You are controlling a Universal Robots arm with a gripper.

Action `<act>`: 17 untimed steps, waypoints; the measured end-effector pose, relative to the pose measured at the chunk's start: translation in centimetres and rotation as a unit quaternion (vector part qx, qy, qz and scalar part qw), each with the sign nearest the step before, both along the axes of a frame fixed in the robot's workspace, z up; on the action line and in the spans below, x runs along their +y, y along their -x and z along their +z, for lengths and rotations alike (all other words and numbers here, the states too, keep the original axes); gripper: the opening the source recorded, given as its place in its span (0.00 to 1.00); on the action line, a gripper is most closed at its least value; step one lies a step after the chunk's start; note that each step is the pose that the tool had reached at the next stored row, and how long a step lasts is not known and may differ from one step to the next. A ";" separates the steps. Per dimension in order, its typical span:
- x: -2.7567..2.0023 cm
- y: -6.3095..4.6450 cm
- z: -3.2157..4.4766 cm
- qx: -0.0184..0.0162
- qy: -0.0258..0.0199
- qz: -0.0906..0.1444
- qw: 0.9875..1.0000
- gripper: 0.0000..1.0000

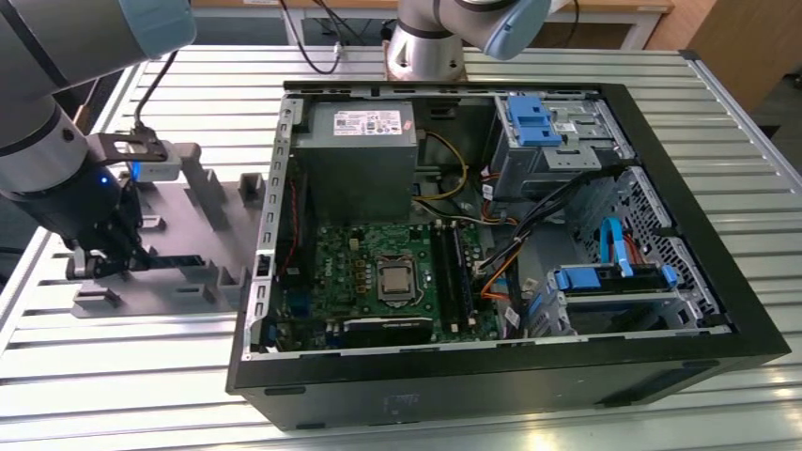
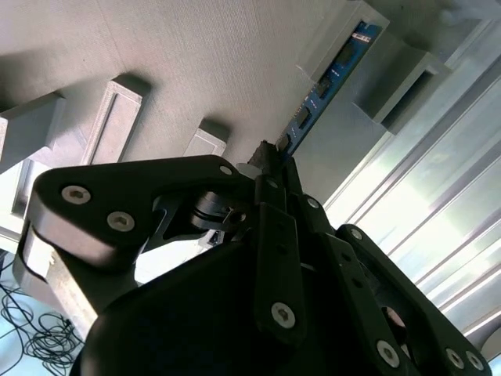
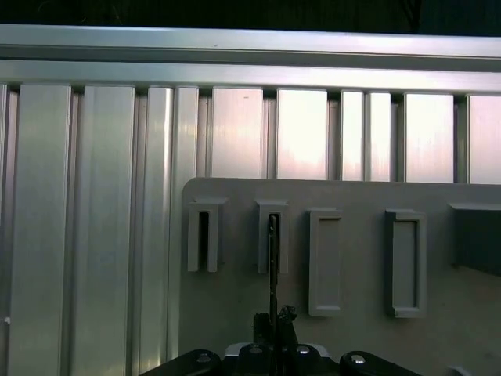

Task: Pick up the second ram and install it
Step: 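Pick up the second ram and move it above second insertion slot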

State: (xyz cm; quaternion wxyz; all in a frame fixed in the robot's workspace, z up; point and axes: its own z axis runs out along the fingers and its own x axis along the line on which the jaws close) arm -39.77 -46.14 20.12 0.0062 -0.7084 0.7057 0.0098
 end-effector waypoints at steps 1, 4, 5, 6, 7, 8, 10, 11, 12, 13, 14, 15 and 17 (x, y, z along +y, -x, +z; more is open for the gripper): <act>0.00 0.0 0.01 0.000 0.000 0.000 1.000 0.14; 0.00 0.0 0.08 0.000 0.000 0.000 1.000 0.14; -0.01 0.0 0.17 0.000 0.000 0.000 1.000 0.14; 0.00 0.0 0.23 0.000 0.000 0.000 1.000 0.14; 0.00 0.0 0.29 0.000 0.000 0.000 1.000 0.14; 0.00 0.0 0.38 0.000 0.000 0.000 1.000 0.14; 0.00 0.0 0.56 0.000 0.000 0.000 1.000 0.14; 0.00 0.0 0.66 0.000 0.000 0.000 1.000 0.14; 0.00 0.0 0.77 0.000 0.000 0.000 1.000 0.14; 0.00 0.0 0.85 0.000 0.000 0.000 1.000 0.14; 0.00 0.0 0.93 0.000 0.000 0.000 1.000 0.14; 0.00 0.0 1.01 0.000 0.000 0.000 1.000 0.14; 0.00 0.0 1.13 0.000 0.000 0.000 1.000 0.14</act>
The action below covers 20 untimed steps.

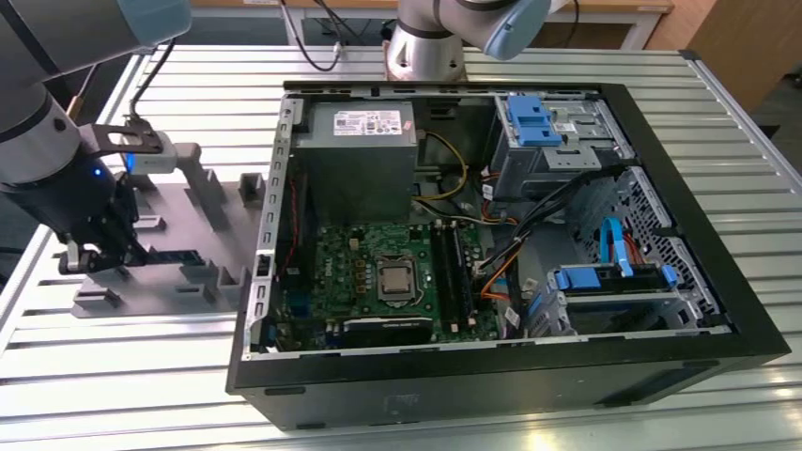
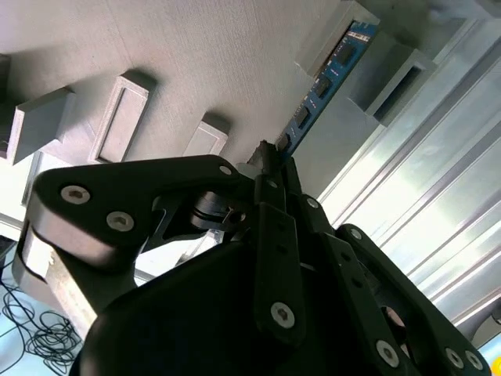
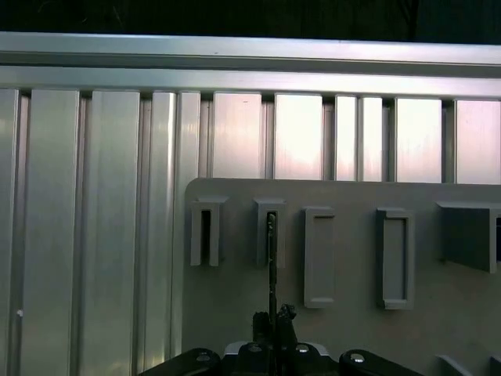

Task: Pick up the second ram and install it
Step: 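Pick up the second ram and move it above second insertion slot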

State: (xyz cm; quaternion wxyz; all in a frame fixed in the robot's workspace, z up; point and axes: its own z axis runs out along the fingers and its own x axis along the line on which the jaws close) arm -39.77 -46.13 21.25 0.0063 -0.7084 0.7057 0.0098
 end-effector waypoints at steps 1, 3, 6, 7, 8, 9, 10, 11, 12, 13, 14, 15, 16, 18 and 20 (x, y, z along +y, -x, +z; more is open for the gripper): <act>0.00 0.0 0.06 0.000 0.000 0.000 1.000 0.14; 0.00 0.0 0.18 0.000 0.000 0.000 1.000 0.14; 0.00 0.0 0.36 0.000 0.000 0.000 1.000 0.14; 0.00 0.0 0.41 0.000 0.000 0.000 1.000 0.14; 0.00 0.0 0.46 0.000 0.000 0.000 1.000 0.14; 0.00 0.0 0.51 0.000 0.000 0.000 1.000 0.14; 0.00 0.0 0.55 0.000 0.000 0.000 1.000 0.14; 0.00 0.0 0.59 0.000 0.000 0.000 1.000 0.14; 0.00 0.0 0.65 0.000 0.000 0.000 1.000 0.14; 0.00 0.0 0.70 0.000 0.000 0.000 1.000 0.14; 0.00 0.0 0.75 0.000 0.000 0.000 1.000 0.14; 0.00 0.0 0.78 0.000 0.000 0.000 1.000 0.14; 0.00 0.0 0.81 0.000 0.000 0.000 1.000 0.14; 0.00 0.0 0.88 0.000 0.000 0.000 1.000 0.14; 0.00 0.0 0.93 0.000 0.000 0.000 1.000 0.14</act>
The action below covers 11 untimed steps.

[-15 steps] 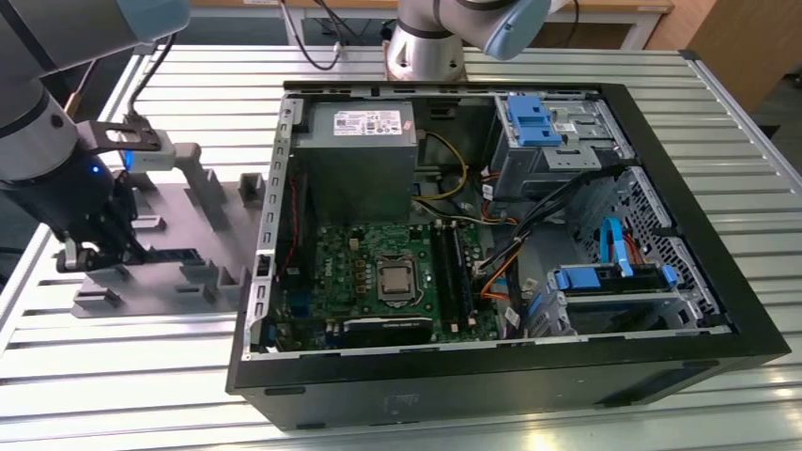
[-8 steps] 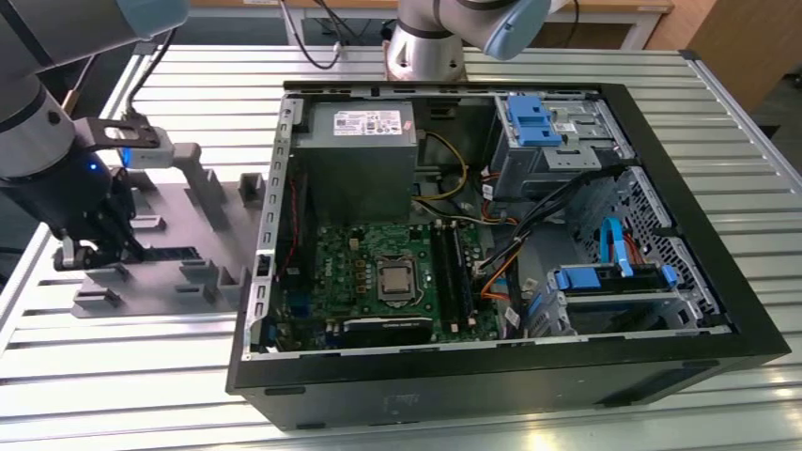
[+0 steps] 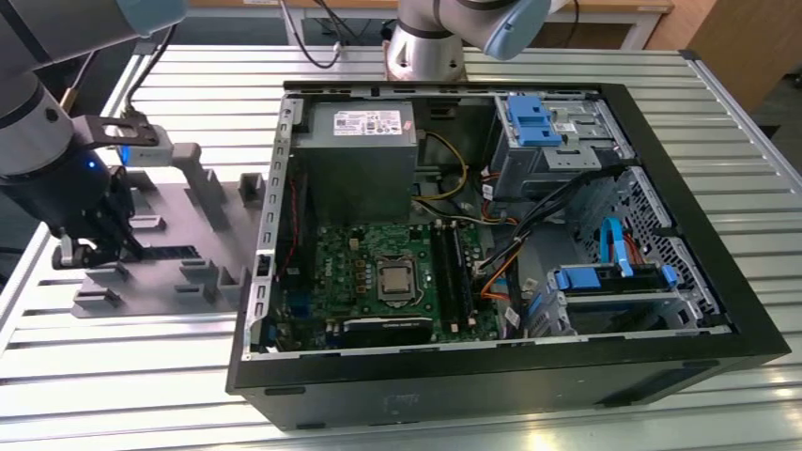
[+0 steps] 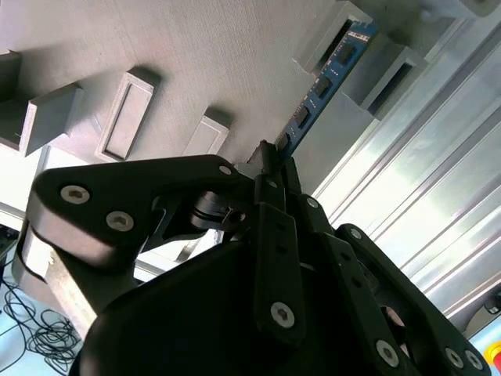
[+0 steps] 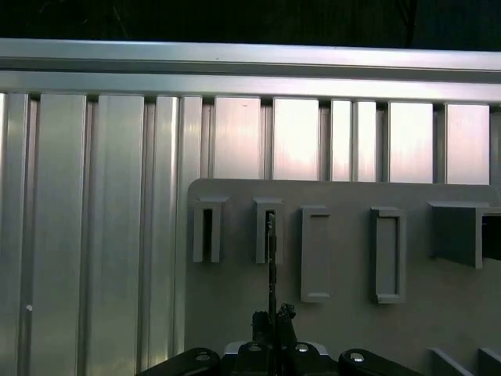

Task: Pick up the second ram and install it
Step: 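Pick up the second ram and move it above second insertion slot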

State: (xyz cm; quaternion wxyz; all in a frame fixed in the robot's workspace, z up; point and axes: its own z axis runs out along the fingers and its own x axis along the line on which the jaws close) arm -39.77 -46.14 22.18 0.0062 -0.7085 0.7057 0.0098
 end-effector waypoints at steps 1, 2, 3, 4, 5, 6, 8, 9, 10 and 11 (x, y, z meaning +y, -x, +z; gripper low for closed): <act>0.00 0.0 0.03 0.000 0.000 0.000 1.000 0.14; 0.00 0.0 0.05 0.000 0.000 0.000 1.000 0.14; 0.00 0.0 0.07 0.000 0.000 0.000 1.000 0.14; 0.00 0.0 0.08 0.000 0.000 0.000 1.000 0.14; 0.00 0.0 0.10 0.000 0.000 0.000 1.000 0.14; 0.00 0.0 0.12 0.000 0.000 0.000 1.000 0.14; 0.00 0.0 0.16 0.000 0.000 0.000 1.000 0.14; 0.00 0.0 0.17 0.000 0.000 0.000 1.000 0.14; 0.00 0.0 0.19 0.000 0.000 0.000 1.000 0.14; 0.00 0.0 0.21 0.000 0.000 0.000 1.000 0.14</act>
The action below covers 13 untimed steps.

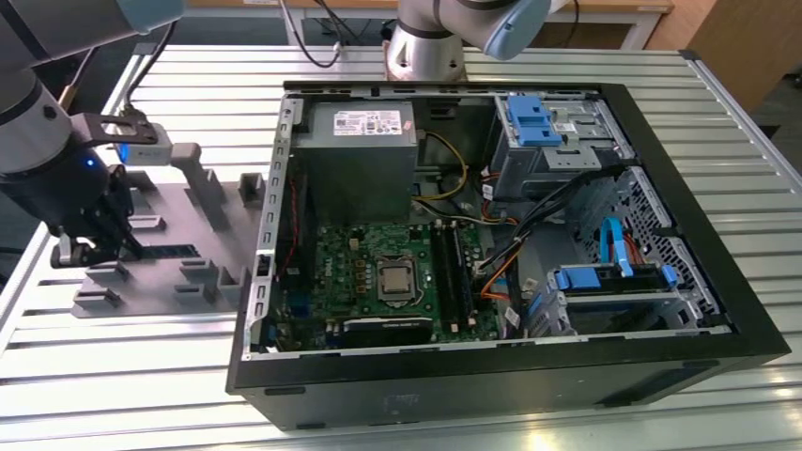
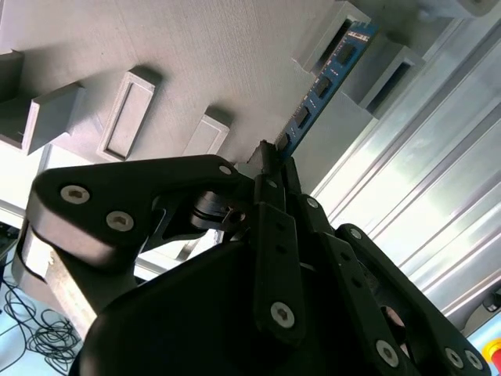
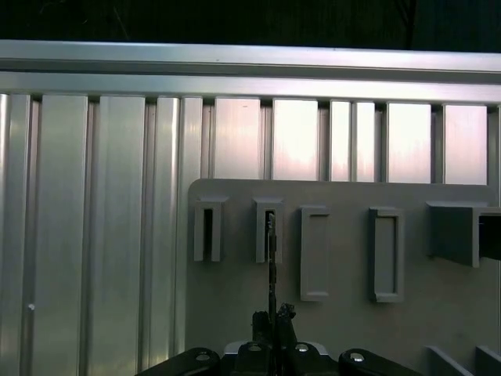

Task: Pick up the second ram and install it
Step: 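Pick up the second ram and move it above second insertion slot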

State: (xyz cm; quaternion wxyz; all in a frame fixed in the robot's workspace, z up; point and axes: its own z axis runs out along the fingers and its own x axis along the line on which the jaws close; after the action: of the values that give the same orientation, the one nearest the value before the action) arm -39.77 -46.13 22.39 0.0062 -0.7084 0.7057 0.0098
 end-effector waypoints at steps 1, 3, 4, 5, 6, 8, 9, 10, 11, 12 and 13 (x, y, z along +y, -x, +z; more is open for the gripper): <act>0.00 0.0 0.02 0.000 0.000 0.000 1.000 0.14; 0.00 0.0 0.05 0.000 0.000 0.000 1.000 0.14; 0.00 0.0 0.06 0.000 0.000 0.000 1.000 0.14; 0.00 0.0 0.08 0.000 0.000 0.000 1.000 0.14; 0.00 0.0 0.10 0.000 0.000 0.000 1.000 0.14; 0.00 0.0 0.15 0.000 0.000 0.000 1.000 0.14; 0.00 0.0 0.18 0.000 0.000 0.000 1.000 0.14; 0.00 0.0 0.19 0.000 0.000 0.000 1.000 0.14; 0.00 0.0 0.20 0.000 0.000 0.000 1.000 0.14; 0.00 0.0 0.23 0.000 0.000 0.000 1.000 0.14; 0.00 0.0 0.24 0.000 0.000 0.000 1.000 0.14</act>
State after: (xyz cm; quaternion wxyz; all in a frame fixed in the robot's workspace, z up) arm -39.77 -46.13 22.64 0.0061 -0.7084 0.7057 0.0098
